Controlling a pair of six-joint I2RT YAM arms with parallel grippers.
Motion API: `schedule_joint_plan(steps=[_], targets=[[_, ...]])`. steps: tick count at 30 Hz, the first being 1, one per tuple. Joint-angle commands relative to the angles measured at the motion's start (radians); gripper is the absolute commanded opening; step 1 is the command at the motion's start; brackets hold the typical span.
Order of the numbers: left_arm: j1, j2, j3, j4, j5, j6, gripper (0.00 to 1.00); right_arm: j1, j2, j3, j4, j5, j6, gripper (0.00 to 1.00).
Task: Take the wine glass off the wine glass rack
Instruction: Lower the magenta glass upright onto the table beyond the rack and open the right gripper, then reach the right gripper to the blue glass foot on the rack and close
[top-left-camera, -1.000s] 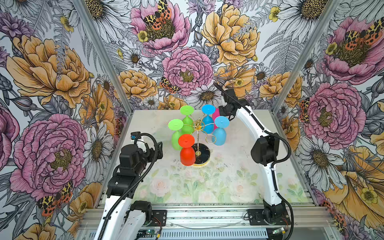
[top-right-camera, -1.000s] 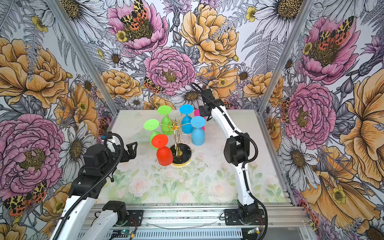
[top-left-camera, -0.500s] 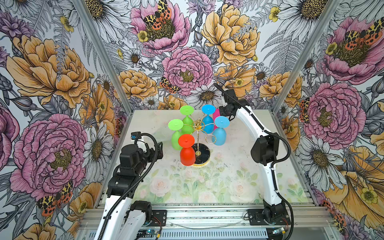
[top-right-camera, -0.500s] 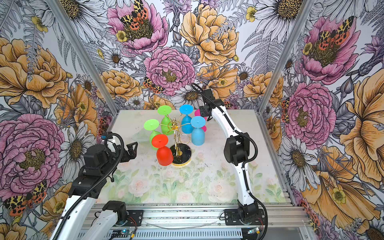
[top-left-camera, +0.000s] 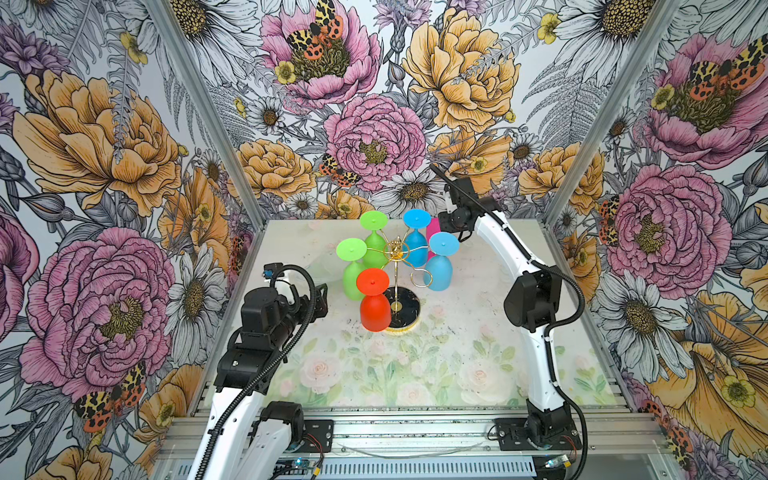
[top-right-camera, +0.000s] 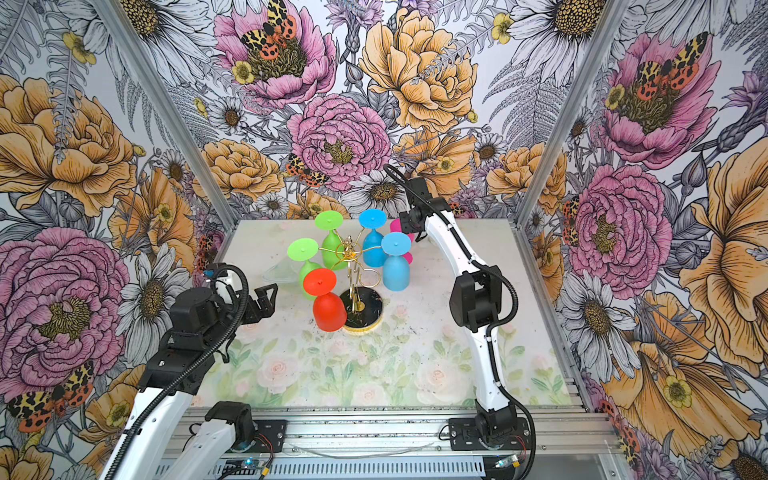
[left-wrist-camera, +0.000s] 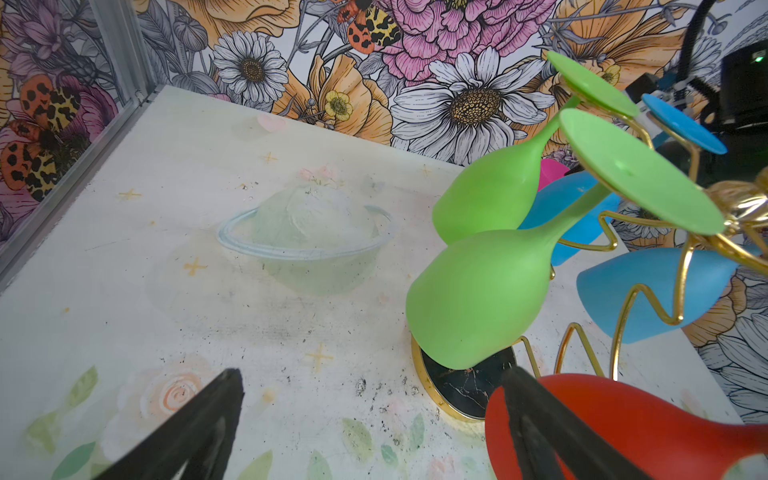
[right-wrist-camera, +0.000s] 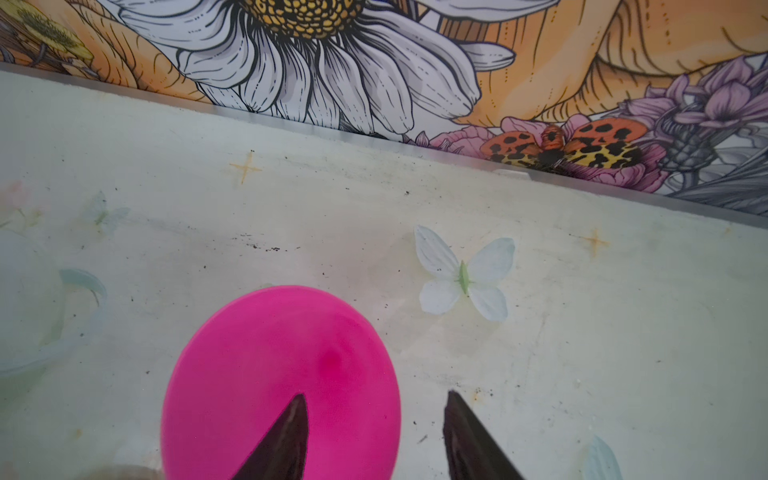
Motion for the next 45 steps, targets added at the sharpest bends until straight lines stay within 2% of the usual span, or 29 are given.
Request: schedule_joint_plan(steps=[1,4,14,22,27,32,45], targets=[[0.012,-0.005,-0.014,0.022,0.021,-0.010,0.99,-0.031,-0.118,-0.022,0.009,-0.061,0.034,0.61],[0.024,-0.011,-0.015,0.022,0.020,-0.010,0.99,-0.048,-0.198,-0.072,0.009,-0.093,0.065,0.64],[0.071,-0.015,-0.008,0.031,0.077,-0.009,0.99,-0.087,-0.458,-0.273,0.029,-0.242,0.157,0.64],[0.074,-0.003,-0.012,0.080,0.100,-0.041,0.99,-0.119,-0.776,-0.674,0.279,-0.470,0.303,0.67],[0.074,0.028,0.001,0.089,0.110,-0.032,0.99,-0.119,-0.909,-0.871,0.416,-0.588,0.393,0.67],[0.080,0.029,-0.002,0.094,0.114,-0.030,0.99,-0.108,-0.953,-0.968,0.498,-0.669,0.448,0.65],[0.088,0.005,-0.024,0.095,0.126,-0.031,0.99,-0.069,-0.969,-1.065,0.600,-0.727,0.514,0.51]])
